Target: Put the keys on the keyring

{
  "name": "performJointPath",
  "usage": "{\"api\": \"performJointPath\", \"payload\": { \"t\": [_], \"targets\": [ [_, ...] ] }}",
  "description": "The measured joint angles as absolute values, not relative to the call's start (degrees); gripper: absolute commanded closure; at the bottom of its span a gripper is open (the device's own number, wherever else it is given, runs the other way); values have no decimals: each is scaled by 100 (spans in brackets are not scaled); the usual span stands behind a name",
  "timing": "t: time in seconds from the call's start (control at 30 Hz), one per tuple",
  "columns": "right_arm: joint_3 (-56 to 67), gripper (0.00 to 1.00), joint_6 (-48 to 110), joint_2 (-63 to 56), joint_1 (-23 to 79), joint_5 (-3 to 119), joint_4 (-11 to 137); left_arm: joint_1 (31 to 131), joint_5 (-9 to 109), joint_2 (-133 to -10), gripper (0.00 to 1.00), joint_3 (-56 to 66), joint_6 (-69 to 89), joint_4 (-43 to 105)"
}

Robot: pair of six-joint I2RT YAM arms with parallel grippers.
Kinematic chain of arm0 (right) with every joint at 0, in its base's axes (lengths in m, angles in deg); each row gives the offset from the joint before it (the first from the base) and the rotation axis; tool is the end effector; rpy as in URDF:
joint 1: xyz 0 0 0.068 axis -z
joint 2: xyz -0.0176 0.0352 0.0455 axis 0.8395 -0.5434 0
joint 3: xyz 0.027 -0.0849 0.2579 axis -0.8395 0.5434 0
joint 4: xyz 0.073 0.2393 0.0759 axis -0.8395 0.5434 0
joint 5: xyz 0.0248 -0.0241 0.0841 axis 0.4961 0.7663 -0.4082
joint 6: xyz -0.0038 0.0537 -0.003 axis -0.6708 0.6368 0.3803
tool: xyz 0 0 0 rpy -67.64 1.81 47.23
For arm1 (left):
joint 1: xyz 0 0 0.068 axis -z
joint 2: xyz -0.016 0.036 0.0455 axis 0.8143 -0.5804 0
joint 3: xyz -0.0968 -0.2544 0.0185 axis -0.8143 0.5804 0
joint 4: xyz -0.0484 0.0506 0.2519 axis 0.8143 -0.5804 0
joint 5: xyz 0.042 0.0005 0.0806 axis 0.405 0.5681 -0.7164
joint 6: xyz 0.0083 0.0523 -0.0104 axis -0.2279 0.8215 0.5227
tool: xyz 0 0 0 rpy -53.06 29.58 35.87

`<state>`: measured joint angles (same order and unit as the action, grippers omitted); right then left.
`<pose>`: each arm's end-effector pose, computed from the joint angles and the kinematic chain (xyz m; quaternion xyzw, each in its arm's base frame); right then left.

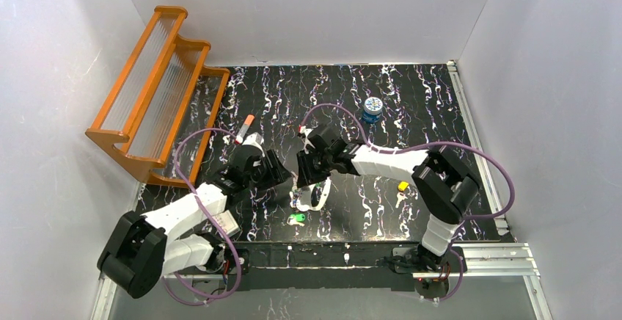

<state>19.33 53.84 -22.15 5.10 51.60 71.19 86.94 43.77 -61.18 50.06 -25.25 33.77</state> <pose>0.2210 0.2965 0.1921 -0.2225 0.8968 0.3234 0.2040 0.1942 -0.1251 0.1895 -0.1025 0.8736 -0.3173 0.3543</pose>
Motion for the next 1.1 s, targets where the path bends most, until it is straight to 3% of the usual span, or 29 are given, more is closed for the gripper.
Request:
{"api": "performJointPath", "payload": {
  "t": [0.3, 0.43, 0.57, 0.7, 0.93, 1.1],
  "targets": [
    [1933, 50, 4940, -2340, 103, 5173, 7250, 8694, 4032, -5598, 46, 5218, -2519, 2939],
    [1935, 50, 4779, -2340, -39, 5171, 7253, 8694, 4217, -5414, 48, 5502, -2552, 3071],
    [1981, 50, 4765, -2331, -45, 5143, 7202, 8701, 4707, -5316, 59, 5865, -2689, 3490],
    [2226, 51, 4820, -2250, -15, 5071, 7054, 8821, 5173, -5277, 62, 6280, -2893, 3888],
    [2785, 53, 5146, -1859, 337, 4487, 6505, 9514, 5291, -5183, 63, 6626, -3240, 4218],
    [2984, 54, 5388, -1758, 713, 4105, 6136, 9966, 5203, -5569, 71, 6597, -3317, 4539]
  ]
}}
